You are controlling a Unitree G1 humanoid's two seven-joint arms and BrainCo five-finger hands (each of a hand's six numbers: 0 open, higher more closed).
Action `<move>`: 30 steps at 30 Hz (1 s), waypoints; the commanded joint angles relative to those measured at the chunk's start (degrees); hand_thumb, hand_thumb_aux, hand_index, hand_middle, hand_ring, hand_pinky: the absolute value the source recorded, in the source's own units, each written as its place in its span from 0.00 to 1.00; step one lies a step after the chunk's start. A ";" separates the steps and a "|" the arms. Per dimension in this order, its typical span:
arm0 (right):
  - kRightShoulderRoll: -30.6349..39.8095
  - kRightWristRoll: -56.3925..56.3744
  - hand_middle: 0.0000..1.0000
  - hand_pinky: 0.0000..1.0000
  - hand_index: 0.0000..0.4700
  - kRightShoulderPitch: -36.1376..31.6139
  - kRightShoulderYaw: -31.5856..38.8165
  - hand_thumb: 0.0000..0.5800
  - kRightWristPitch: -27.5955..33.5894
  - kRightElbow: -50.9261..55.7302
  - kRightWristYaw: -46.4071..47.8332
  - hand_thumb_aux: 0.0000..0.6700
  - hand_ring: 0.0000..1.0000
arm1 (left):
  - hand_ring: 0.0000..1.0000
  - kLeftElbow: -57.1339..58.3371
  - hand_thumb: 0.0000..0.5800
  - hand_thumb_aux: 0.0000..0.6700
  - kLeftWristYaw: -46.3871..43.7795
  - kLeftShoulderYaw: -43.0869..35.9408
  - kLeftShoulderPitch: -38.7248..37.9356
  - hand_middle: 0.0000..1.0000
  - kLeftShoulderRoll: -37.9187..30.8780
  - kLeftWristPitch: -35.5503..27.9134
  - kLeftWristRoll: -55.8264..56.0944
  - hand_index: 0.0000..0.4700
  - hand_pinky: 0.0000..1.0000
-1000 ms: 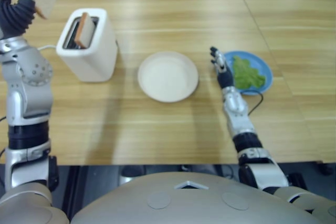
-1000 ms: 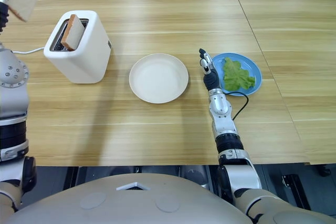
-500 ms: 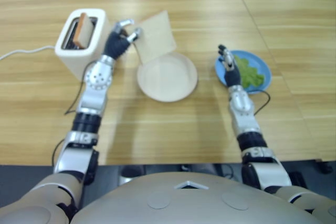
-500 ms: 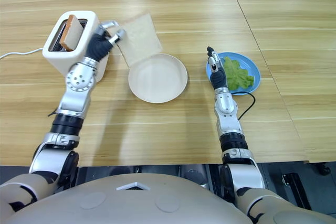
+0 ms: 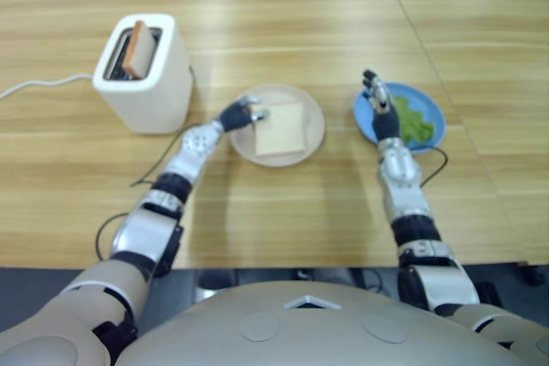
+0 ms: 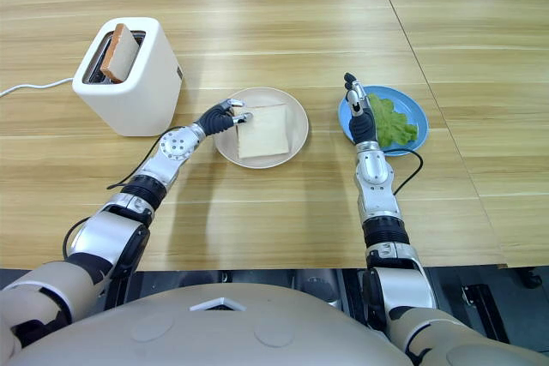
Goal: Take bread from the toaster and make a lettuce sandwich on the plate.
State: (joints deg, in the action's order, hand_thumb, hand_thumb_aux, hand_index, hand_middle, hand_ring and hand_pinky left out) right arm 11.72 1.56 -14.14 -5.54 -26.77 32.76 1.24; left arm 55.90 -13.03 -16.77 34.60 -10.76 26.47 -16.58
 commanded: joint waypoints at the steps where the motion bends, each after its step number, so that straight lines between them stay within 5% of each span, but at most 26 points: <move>1: 0.28 -0.48 0.00 0.00 0.00 0.79 -0.40 0.00 1.03 -1.24 0.44 0.00 0.00 | 0.00 0.38 0.00 0.00 5.53 -3.97 0.78 0.00 -1.54 -1.17 -7.39 0.00 0.00; 8: 0.41 -0.49 0.00 0.00 0.00 1.66 -0.25 0.00 1.80 -3.75 0.80 0.00 0.00 | 0.00 -11.22 0.00 0.00 20.61 -6.69 -0.03 0.00 -6.87 -8.12 -20.17 0.00 0.00; 18: 4.58 4.66 0.00 0.00 0.00 2.99 0.90 0.00 1.92 -12.00 0.74 0.00 0.00 | 0.00 -56.88 0.00 0.00 35.54 0.26 -13.18 0.00 -13.62 -17.08 -35.90 0.00 0.00; 23: 22.60 29.39 0.00 0.00 0.00 -1.74 4.06 0.00 3.00 -8.52 -11.71 0.00 0.00 | 0.00 -54.07 0.00 0.00 31.89 4.08 -16.58 0.00 -9.84 -14.61 -22.58 0.00 0.00; 26: 34.39 47.32 0.00 0.00 0.00 -8.29 13.87 0.00 7.06 1.54 -19.78 0.00 0.00 | 0.00 -48.31 0.00 0.00 27.29 7.49 -18.66 0.00 -4.82 -9.91 -7.19 0.00 0.00; 30: 38.92 60.73 0.00 0.00 0.00 -18.83 27.18 0.00 9.79 19.40 -24.83 0.00 0.00 | 0.00 -47.65 0.00 0.00 21.58 11.31 -22.68 0.00 2.07 -7.37 8.03 0.00 0.00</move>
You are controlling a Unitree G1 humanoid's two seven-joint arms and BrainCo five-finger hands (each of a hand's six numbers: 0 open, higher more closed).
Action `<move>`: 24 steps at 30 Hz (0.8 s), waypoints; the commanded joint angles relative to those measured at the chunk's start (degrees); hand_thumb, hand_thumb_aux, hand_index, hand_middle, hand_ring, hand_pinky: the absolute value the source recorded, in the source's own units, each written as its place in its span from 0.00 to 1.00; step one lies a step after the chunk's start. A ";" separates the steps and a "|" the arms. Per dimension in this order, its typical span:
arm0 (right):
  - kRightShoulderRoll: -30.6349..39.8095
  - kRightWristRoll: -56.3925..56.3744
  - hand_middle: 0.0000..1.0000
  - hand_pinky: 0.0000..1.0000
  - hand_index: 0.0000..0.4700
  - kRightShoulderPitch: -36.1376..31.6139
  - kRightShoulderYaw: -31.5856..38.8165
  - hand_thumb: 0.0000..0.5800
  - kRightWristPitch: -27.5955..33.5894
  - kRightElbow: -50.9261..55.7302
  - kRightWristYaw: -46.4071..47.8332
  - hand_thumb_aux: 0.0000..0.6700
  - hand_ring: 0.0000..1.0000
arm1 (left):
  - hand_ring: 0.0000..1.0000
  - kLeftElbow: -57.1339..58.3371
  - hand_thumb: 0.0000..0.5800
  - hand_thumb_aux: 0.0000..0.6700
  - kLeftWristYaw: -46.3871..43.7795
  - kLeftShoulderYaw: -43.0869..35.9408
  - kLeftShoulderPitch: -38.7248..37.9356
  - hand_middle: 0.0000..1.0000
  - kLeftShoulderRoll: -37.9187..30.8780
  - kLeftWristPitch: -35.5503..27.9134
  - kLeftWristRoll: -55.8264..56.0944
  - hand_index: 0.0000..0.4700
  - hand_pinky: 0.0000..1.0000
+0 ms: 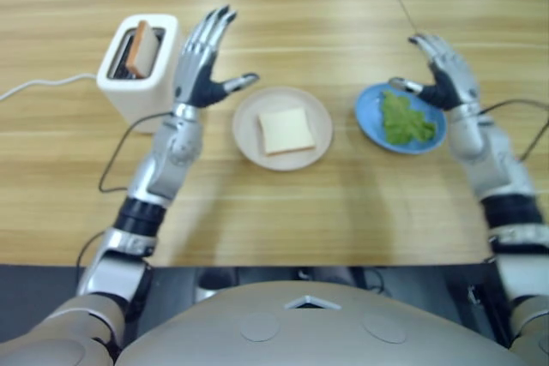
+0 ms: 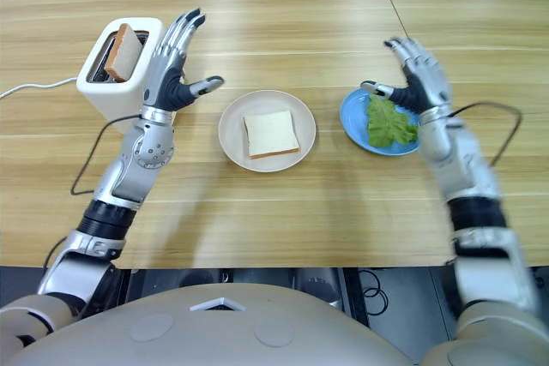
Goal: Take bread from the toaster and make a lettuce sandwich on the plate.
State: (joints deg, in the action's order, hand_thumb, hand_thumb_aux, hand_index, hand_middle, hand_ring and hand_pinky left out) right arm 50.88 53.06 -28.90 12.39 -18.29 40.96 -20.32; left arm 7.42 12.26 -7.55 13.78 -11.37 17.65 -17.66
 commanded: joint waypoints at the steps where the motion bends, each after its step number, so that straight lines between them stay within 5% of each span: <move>1: -0.36 11.49 0.00 0.00 0.00 -6.21 12.01 0.00 2.08 15.15 -4.03 0.00 0.00 | 0.00 1.23 0.00 0.00 -4.25 2.54 -2.38 0.00 3.59 1.55 10.15 0.00 0.00; 9: -4.14 17.89 0.00 0.00 0.00 -9.76 26.16 0.00 6.26 29.52 -7.43 0.00 0.00 | 0.00 2.08 0.00 0.00 -5.92 3.23 -2.78 0.00 4.90 2.35 10.25 0.00 0.00; 24: -5.48 15.82 0.00 0.00 0.00 -7.95 31.47 0.00 8.37 29.78 -12.34 0.00 0.00 | 0.00 5.72 0.00 0.00 -6.78 4.34 -1.70 0.00 5.78 3.16 10.18 0.00 0.00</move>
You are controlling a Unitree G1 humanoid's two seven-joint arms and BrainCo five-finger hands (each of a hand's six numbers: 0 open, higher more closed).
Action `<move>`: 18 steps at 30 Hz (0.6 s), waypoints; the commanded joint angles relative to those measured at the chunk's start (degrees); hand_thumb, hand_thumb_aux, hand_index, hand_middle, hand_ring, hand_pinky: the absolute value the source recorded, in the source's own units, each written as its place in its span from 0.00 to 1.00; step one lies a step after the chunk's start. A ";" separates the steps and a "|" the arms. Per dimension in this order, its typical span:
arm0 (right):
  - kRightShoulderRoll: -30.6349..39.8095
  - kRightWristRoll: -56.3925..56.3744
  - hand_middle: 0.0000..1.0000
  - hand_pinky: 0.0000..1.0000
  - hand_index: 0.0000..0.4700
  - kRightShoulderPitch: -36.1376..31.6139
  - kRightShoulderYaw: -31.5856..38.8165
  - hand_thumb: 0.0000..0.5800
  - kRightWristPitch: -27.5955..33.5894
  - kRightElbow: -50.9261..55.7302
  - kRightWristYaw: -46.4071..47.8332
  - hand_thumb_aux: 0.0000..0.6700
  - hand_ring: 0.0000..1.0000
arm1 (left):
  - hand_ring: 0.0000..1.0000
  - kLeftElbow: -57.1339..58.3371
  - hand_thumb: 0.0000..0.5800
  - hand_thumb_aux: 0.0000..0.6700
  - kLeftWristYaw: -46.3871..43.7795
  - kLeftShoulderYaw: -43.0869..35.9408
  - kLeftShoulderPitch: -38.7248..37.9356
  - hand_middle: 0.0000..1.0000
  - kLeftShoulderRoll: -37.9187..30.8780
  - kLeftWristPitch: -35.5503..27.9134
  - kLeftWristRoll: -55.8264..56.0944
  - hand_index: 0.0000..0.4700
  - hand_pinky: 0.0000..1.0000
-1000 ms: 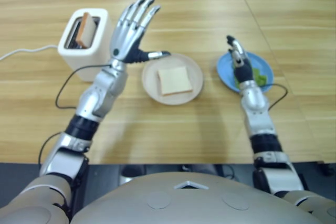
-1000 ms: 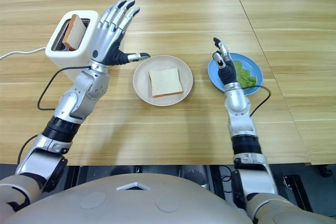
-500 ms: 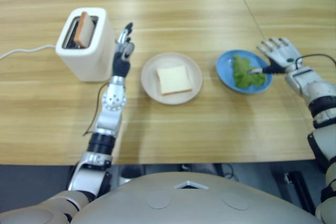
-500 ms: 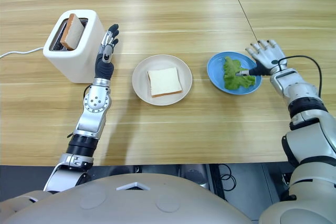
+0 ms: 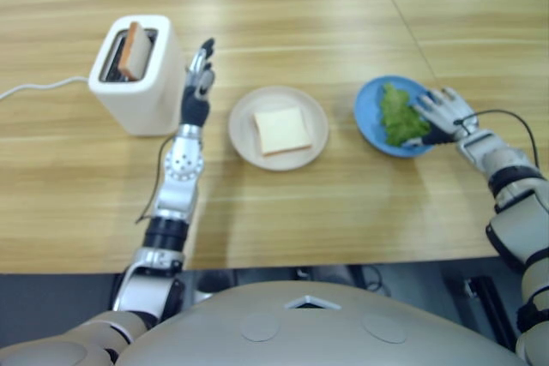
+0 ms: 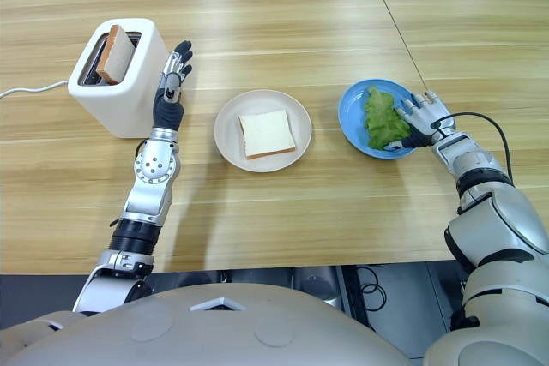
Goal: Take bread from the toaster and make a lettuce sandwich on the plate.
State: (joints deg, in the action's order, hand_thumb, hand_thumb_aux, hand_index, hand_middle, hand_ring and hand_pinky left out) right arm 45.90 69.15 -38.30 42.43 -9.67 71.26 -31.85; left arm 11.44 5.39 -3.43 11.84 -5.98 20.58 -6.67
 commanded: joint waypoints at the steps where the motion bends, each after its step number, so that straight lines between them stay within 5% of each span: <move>1: -0.47 -0.74 0.00 0.00 0.02 1.42 1.29 0.04 -0.21 -0.81 -1.20 0.02 0.00 | 0.00 1.89 0.00 0.00 0.16 0.10 0.27 0.00 0.43 0.37 -1.05 0.00 0.00; 2: -0.54 -1.51 0.00 0.00 0.61 1.29 0.88 0.86 -0.45 -0.94 -1.52 0.63 0.00 | 0.00 2.08 0.00 0.00 0.20 0.02 0.28 0.00 0.52 0.49 -1.22 0.00 0.00; 3: -0.59 -2.05 0.00 0.00 0.61 1.21 0.60 0.86 -0.65 -1.00 -1.69 0.63 0.00 | 0.00 2.20 0.00 0.00 0.21 -0.02 0.30 0.00 0.59 0.57 -1.32 0.00 0.00; 4: -0.64 -2.65 0.00 0.00 0.90 1.16 0.34 0.99 -1.02 -0.92 -1.58 0.92 0.00 | 0.00 2.32 0.00 0.00 0.20 -0.05 0.33 0.00 0.67 0.63 -1.42 0.00 0.00; 5: -0.70 -3.03 0.00 0.00 0.98 1.09 0.41 1.00 -1.26 -0.76 -1.29 1.00 0.00 | 0.00 2.46 0.00 0.00 0.18 -0.07 0.38 0.00 0.73 0.71 -1.56 0.00 0.00; 10: -1.04 -4.40 0.08 0.08 0.98 1.07 0.65 1.00 -1.66 -0.05 -1.04 1.00 0.08 | 0.00 3.25 0.00 0.00 0.01 -0.02 0.70 0.00 0.87 0.99 -1.97 0.00 0.00; 13: -1.05 -5.21 0.46 0.46 0.98 1.18 0.67 1.00 -2.08 0.16 -0.90 1.00 0.46 | 0.00 3.52 0.00 0.00 -0.15 0.09 0.71 0.00 0.82 1.09 -2.00 0.00 0.00; 15: -1.14 -5.78 0.90 0.90 0.98 1.30 0.54 1.00 -2.56 0.42 -0.70 1.00 0.90 | 0.00 3.79 0.00 0.00 -0.25 0.11 0.68 0.00 0.83 1.19 -1.99 0.00 0.00; 18: -1.19 -6.57 1.00 1.00 0.98 1.40 0.50 1.00 -3.01 0.76 -0.32 1.00 1.00 | 0.00 3.94 0.00 0.00 -0.34 0.13 0.63 0.00 0.83 1.28 -1.98 0.00 0.00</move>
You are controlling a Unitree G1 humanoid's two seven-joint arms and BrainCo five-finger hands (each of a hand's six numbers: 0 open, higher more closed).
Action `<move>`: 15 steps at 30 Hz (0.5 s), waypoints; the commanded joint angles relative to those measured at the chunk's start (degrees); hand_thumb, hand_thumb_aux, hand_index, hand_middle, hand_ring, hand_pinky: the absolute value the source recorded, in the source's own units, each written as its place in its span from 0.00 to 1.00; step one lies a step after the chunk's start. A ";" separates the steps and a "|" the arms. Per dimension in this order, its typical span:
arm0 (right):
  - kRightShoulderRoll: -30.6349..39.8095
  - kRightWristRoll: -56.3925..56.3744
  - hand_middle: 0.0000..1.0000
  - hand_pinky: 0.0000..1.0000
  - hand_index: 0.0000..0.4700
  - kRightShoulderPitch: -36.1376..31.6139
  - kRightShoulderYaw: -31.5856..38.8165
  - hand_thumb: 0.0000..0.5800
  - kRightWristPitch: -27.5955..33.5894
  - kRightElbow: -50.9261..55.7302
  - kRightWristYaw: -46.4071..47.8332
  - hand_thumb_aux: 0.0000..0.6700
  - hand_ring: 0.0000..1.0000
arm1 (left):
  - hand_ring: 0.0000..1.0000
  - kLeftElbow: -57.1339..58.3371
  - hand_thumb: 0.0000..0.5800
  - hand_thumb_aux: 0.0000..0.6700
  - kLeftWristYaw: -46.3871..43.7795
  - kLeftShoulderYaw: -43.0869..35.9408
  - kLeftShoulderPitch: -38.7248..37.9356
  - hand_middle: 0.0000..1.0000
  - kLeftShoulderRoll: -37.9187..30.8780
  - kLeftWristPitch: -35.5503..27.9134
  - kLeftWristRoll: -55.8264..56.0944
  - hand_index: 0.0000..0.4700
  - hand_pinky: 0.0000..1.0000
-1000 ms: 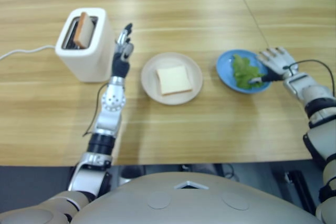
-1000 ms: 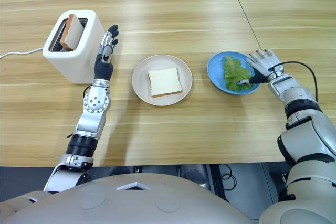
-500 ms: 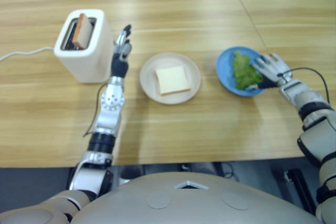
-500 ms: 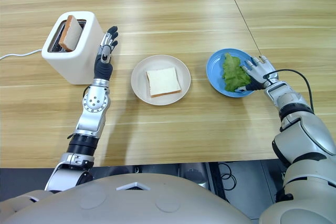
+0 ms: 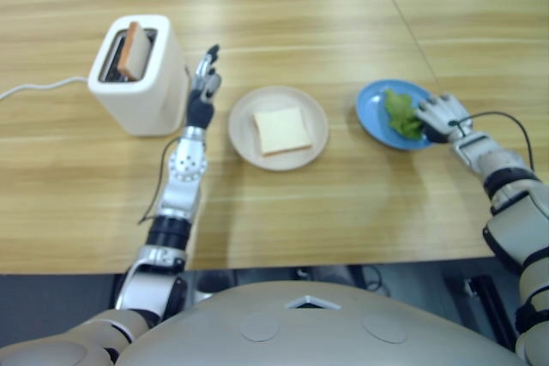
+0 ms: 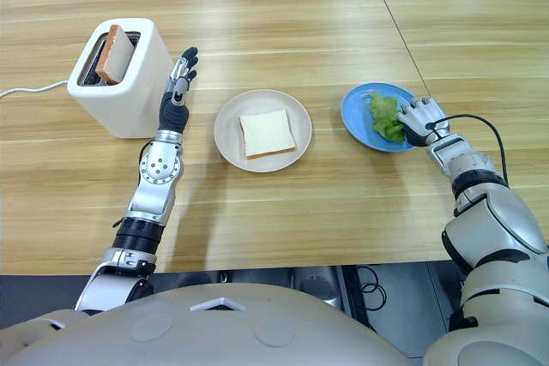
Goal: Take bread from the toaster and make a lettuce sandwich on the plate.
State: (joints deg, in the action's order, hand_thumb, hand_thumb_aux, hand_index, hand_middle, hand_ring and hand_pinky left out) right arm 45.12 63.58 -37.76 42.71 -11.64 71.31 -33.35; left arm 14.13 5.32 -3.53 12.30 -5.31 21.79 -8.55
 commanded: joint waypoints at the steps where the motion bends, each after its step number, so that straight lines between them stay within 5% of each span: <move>1: -0.38 -1.32 1.00 1.00 0.98 0.91 0.17 1.00 -1.28 0.85 1.48 1.00 1.00 | 0.00 1.31 0.00 0.00 -0.30 0.22 0.17 0.00 0.17 0.10 -0.10 0.00 0.00; 10: 3.34 -7.71 1.00 1.00 0.98 1.04 -4.50 1.00 -6.64 -4.12 0.32 1.00 1.00 | 0.00 2.71 0.00 0.00 -0.58 0.62 0.33 0.00 0.30 0.73 0.49 0.00 0.00; 15: 9.08 -14.13 1.00 1.00 0.98 5.58 -12.67 1.00 -8.93 -23.04 3.08 1.00 1.00 | 0.00 4.02 0.00 0.00 -1.20 1.74 0.85 0.00 0.34 0.91 2.48 0.00 0.00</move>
State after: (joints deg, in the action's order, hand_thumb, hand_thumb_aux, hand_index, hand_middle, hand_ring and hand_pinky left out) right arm 52.14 52.48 -34.96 33.47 -19.86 57.64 -32.40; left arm 16.46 4.74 -2.98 12.74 -5.08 22.82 -7.24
